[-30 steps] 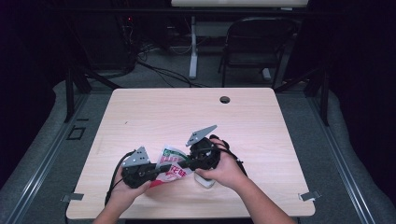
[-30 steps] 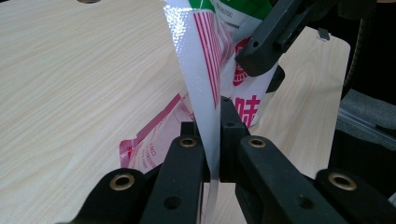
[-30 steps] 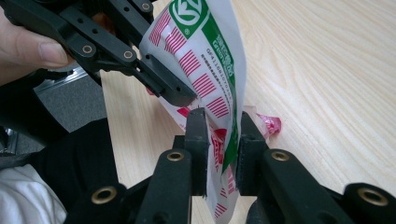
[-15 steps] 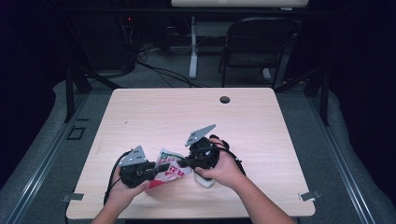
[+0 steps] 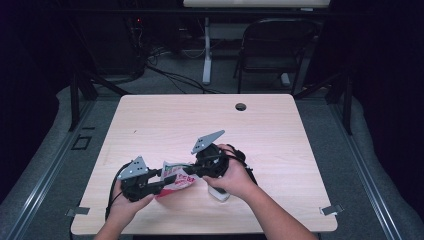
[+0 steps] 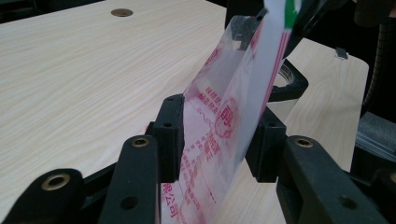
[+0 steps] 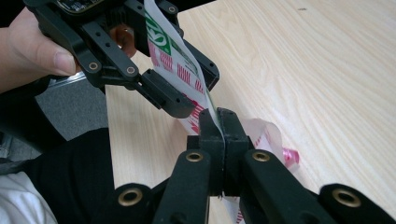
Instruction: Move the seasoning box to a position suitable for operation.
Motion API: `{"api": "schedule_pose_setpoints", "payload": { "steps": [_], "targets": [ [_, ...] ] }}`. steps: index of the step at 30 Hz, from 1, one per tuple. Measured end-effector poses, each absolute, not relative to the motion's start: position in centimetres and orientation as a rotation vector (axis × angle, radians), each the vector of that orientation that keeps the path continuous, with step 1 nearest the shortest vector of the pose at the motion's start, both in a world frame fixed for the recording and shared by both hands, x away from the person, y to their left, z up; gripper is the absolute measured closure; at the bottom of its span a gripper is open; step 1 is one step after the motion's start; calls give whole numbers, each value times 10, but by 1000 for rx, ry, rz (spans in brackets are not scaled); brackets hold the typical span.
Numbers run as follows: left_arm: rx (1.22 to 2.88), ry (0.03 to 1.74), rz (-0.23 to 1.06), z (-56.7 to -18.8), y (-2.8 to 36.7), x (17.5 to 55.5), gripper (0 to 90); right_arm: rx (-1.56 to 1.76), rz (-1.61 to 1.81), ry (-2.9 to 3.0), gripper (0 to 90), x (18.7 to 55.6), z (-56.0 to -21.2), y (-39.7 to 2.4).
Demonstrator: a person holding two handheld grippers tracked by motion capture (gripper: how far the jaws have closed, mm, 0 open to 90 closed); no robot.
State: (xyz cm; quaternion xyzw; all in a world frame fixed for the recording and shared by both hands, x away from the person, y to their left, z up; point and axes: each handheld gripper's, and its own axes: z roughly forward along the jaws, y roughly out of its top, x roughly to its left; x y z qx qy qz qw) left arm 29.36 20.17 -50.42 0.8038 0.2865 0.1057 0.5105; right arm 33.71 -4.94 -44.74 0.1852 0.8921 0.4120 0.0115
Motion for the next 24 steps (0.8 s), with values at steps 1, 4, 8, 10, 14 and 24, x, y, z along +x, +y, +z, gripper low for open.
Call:
{"api": "schedule_pose_setpoints", "payload": {
  "steps": [1,4,8,10,14,24],
  "targets": [
    [1930,691,260,-505,203,293,612,569,1282,2783,900,337,-446,-48],
    [1913,701,262,-506,208,293,571,564,1289,2767,900,338,-440,-47],
    [1902,711,260,-512,212,295,504,565,1316,2747,900,338,-433,-49],
    [1908,715,239,-517,213,297,502,559,1316,2741,900,338,-431,-51],
    [1950,720,240,-523,211,300,485,545,1310,2745,900,337,-430,-52],
    [1986,715,139,-541,207,308,432,528,1358,2745,900,336,-431,-57]
  ]
}}
